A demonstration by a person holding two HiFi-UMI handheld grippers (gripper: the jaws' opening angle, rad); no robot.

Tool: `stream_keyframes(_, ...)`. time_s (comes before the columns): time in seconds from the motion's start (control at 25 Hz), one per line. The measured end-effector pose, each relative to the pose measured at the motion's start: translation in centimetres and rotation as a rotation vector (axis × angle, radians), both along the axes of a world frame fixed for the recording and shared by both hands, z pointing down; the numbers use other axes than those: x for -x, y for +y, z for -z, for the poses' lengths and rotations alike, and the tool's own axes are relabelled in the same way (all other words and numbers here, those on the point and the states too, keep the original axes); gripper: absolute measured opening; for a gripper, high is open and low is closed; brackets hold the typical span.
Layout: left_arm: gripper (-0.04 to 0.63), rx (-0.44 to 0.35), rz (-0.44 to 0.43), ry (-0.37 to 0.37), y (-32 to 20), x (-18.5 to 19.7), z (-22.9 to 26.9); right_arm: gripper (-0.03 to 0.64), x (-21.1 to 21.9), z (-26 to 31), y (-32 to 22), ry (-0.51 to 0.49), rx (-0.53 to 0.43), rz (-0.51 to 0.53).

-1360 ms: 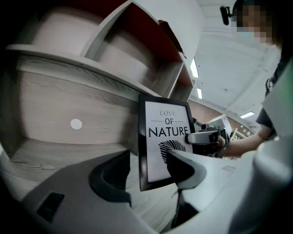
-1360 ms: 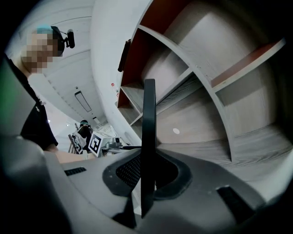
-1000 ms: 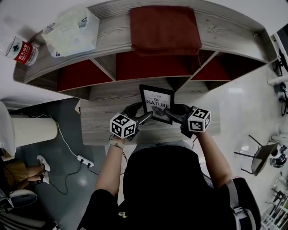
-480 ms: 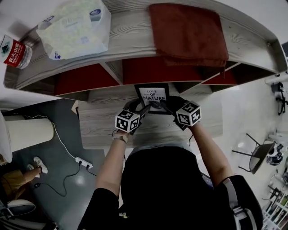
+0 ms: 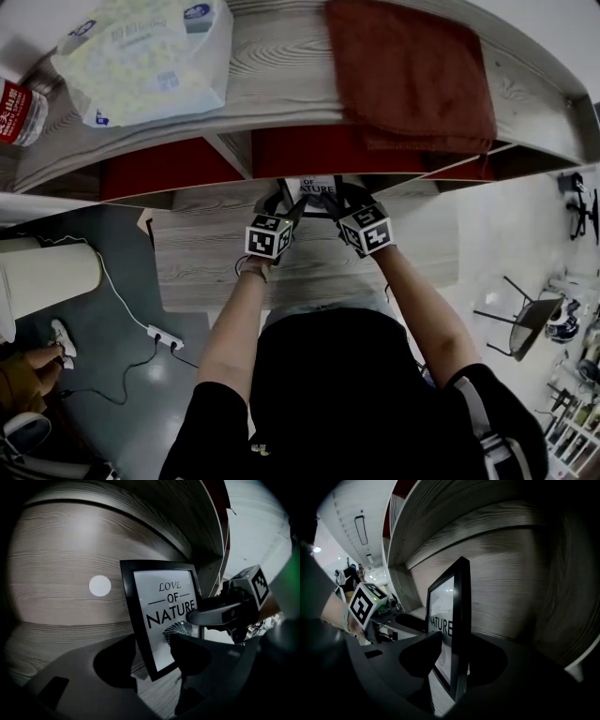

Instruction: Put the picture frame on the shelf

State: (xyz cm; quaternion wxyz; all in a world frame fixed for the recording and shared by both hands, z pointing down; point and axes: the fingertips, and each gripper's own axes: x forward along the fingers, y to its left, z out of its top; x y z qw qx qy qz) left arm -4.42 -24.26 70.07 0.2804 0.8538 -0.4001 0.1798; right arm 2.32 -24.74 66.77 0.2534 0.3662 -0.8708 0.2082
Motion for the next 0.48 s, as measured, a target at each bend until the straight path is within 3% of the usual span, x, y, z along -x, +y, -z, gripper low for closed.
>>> stream_keyframes(0.24,0.236,-0.106,-0.019,-0.117,-2.6,-0.6,-0.7,0.184,-1.7,-2.1,-2.8,0.107,0.004,-0.088)
stream_keyframes(0.48,0.236,-0.214,-0.009,-0.210,-4.8,-1.1,-0.7,0.215,-2.4,-2.2,-5.6,0.195,-0.054,-0.133)
